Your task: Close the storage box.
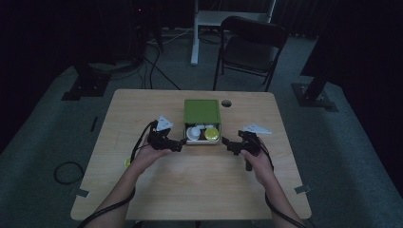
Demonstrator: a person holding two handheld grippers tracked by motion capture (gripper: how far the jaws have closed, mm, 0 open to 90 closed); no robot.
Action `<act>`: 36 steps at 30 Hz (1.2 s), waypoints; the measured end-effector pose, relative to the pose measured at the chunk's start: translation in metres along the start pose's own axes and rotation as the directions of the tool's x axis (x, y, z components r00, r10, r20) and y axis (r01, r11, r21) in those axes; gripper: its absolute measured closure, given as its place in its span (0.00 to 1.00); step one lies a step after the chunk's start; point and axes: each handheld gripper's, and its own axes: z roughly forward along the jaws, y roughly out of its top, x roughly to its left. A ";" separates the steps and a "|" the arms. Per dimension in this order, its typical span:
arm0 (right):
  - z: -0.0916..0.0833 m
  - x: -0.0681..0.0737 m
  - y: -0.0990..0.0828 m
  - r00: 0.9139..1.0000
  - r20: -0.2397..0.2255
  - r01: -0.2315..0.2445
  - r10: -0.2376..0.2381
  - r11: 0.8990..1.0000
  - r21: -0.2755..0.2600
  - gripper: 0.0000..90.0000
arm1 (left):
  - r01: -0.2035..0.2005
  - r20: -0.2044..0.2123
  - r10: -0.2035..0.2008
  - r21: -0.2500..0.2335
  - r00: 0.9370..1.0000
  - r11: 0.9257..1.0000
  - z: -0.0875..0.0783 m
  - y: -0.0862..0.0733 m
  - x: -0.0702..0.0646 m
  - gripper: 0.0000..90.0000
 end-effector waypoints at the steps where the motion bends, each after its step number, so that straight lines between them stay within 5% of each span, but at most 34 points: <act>1: -0.001 0.000 -0.001 1.000 0.000 -0.001 0.001 1.000 0.000 0.12 | 0.006 -0.001 -0.006 0.002 1.000 1.000 -0.001 -0.002 0.000 0.05; 36: -0.039 -0.016 -0.041 0.993 0.096 0.061 -0.064 0.997 0.037 0.12 | 0.042 0.065 -0.047 0.076 0.997 0.996 -0.011 -0.054 -0.025 0.05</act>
